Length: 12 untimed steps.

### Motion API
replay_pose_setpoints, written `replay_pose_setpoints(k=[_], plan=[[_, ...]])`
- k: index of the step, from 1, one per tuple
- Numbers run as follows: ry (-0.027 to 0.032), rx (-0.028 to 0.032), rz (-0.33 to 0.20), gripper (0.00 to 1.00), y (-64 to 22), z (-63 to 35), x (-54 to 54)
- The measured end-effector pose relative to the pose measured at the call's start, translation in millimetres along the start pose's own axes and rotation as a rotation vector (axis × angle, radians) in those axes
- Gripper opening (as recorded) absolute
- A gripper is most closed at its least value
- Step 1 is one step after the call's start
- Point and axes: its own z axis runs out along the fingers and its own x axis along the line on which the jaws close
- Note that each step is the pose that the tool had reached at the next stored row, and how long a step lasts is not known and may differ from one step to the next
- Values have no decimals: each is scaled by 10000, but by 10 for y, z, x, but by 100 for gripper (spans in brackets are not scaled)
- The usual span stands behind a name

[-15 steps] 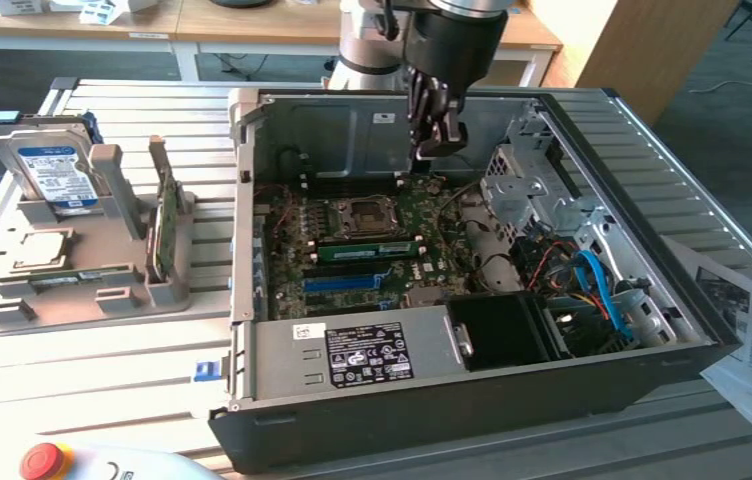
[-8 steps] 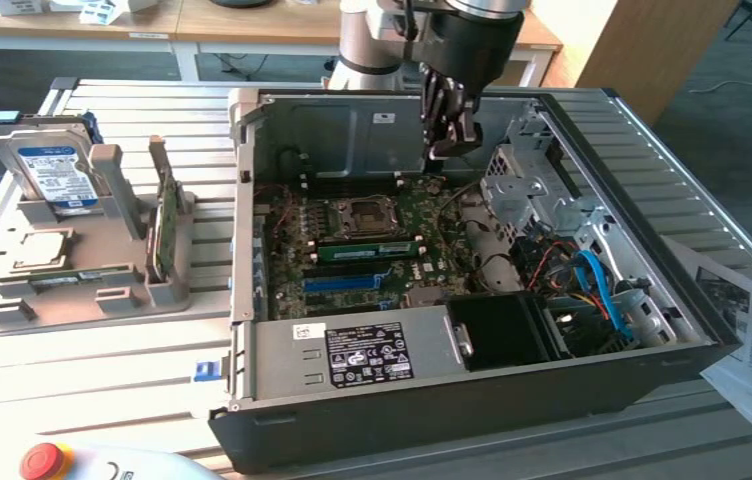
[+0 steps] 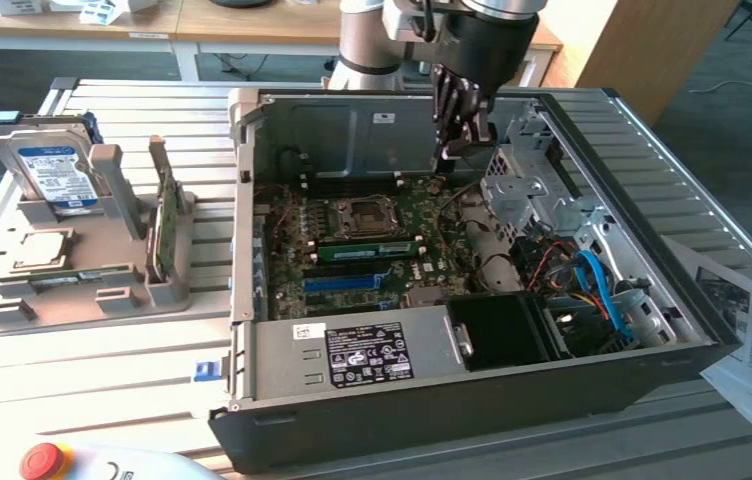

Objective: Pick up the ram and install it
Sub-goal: 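Press down the ram until it locks into place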

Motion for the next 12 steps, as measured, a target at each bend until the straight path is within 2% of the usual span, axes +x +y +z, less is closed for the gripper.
replay_pose_setpoints(k=[3,12], plan=[[1,-1,-1,11,-40,-2,-1],[1,-1,0,11,-47,29,0]])
